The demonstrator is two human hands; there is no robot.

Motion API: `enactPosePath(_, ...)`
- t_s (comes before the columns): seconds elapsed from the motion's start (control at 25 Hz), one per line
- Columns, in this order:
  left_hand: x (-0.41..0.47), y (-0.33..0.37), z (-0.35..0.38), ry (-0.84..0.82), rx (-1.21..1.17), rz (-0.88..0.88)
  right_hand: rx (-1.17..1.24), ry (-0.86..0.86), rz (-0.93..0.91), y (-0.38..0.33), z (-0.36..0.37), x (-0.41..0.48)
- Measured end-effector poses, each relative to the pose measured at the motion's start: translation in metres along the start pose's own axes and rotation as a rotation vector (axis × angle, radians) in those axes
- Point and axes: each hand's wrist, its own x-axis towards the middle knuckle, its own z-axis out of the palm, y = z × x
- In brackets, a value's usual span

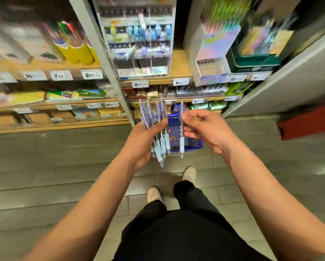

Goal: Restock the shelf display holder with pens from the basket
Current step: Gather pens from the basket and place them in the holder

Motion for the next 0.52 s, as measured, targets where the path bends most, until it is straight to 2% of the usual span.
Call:
enactPosePath(0.24,-0.031,0.048,0.040,-0.019,0.062,0.058,0.050,-0.016,-0.130,-0.061,-0.003,-0.036)
enactPosePath(0.4,-0.011,0.063,0.069,-0.064,0.083,0.099,0.037,-0.046,-0.178,-0.085,-0.032,-0.025)
enactPosePath(0.52,0.018,0.068,0.102,-0.027,0.117,0.124,0.050,-0.065,-0.178,-0.103,-0.069,-0.007)
